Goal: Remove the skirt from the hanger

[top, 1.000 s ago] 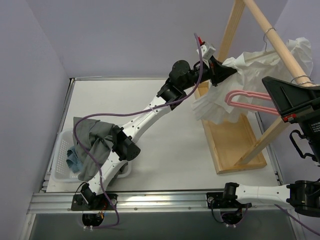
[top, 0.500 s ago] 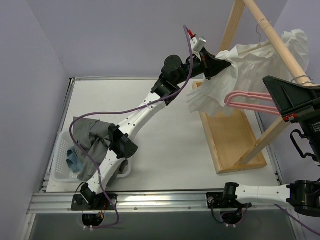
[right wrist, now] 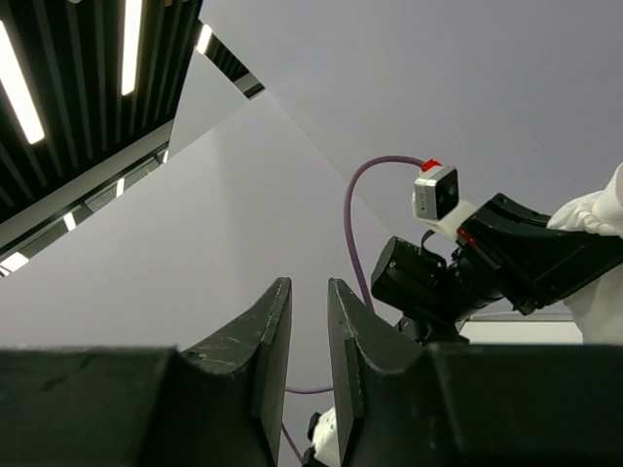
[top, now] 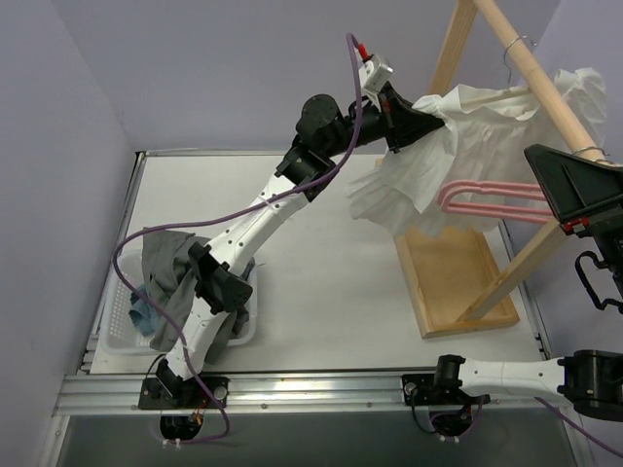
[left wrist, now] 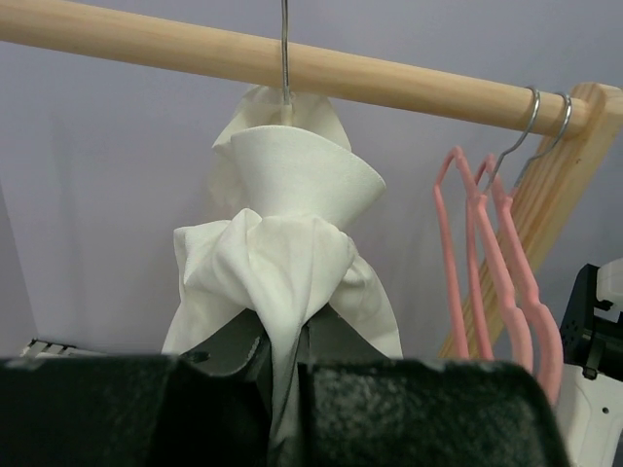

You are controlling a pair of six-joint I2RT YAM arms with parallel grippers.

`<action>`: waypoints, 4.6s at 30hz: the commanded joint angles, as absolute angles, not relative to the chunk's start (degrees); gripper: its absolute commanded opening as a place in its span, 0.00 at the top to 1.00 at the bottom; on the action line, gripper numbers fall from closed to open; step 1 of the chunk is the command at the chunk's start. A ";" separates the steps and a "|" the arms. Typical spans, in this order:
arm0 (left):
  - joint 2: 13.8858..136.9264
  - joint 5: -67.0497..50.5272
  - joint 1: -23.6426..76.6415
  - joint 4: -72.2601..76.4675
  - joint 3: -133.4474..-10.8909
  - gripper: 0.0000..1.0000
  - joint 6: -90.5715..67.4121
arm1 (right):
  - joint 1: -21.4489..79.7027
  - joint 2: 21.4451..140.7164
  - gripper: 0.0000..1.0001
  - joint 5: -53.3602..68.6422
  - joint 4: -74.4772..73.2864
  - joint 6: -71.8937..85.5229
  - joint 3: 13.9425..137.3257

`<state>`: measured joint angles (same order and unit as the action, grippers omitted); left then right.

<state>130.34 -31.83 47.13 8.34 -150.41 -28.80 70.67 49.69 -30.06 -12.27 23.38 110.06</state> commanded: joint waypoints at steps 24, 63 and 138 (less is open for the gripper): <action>87.82 -27.60 40.17 -15.63 -107.88 0.98 -13.98 | 75.15 56.24 0.30 -43.59 -16.96 17.32 107.40; 66.00 -20.48 37.70 -40.69 -102.39 0.98 -5.89 | 47.82 75.59 0.55 -15.13 -24.53 24.61 104.51; 54.14 1.15 35.77 -48.77 -95.45 0.98 -6.68 | 25.05 71.54 1.00 -14.96 -20.92 28.46 104.23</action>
